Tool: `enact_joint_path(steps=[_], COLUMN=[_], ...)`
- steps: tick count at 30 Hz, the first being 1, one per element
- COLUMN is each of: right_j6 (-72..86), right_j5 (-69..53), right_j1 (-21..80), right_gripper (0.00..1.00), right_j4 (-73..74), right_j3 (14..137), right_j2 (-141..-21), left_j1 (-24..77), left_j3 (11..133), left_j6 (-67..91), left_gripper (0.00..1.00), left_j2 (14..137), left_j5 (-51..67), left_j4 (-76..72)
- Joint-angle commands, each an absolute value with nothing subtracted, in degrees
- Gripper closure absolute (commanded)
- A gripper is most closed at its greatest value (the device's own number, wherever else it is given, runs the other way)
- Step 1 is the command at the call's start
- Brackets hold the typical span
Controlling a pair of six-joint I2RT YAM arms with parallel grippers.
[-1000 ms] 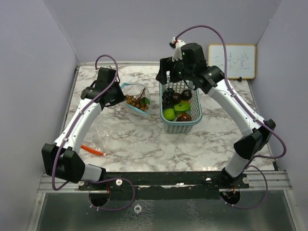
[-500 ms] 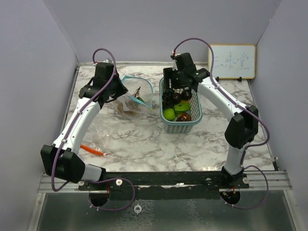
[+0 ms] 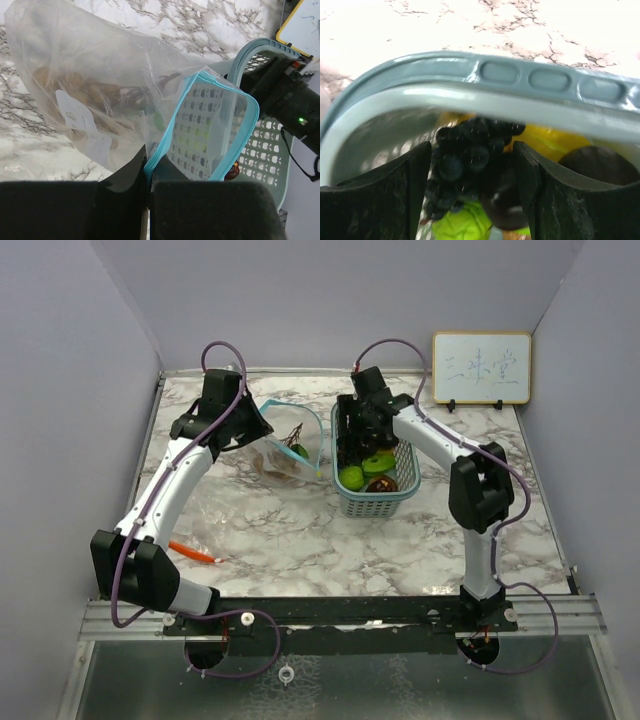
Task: Place the food in the zip-top bag and seal the zipper
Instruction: Pick up the fake fruit from the bin.
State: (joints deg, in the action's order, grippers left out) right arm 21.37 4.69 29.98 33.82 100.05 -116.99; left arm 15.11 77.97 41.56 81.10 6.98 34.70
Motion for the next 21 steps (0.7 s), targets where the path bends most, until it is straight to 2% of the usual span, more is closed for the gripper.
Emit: enact_joint_path(steps=[1, 3, 4, 9, 10, 13, 21], right_j6=[23.0, 23.2, 23.1, 22.2, 21.7, 20.1, 16.6], right_j5=[5.9, 5.7, 5.5, 7.0, 7.3, 7.5, -0.2], right_j1=[29.7, 29.7, 29.7, 29.7, 29.7, 29.7, 29.7], right_gripper=[0.35, 0.4, 0.46, 0.88, 0.92, 0.97, 0.98], right_j4=[28.0, 28.3, 28.1, 27.8, 28.1, 28.7, 28.6], right_j3=[98.0, 97.8, 97.3, 95.7, 95.7, 95.9, 95.7], right_j2=[-121.8, -122.9, -122.9, -119.9, -118.7, -113.7, -100.3], left_j1=[15.0, 15.0, 15.0, 14.7, 14.6, 14.6, 14.4], left_j3=[77.8, 77.9, 77.9, 77.8, 77.9, 77.9, 75.2], left_j6=[41.1, 40.9, 40.8, 40.6, 40.5, 40.6, 41.1], left_gripper=[1.0, 1.0, 1.0, 1.0, 1.0, 1.0, 1.0], left_j2=[81.6, 81.5, 81.5, 81.1, 81.0, 80.8, 80.0], left_j5=[10.2, 10.1, 10.0, 9.8, 9.8, 9.8, 10.2], left_j4=[32.2, 32.4, 32.6, 32.7, 32.8, 32.7, 32.4])
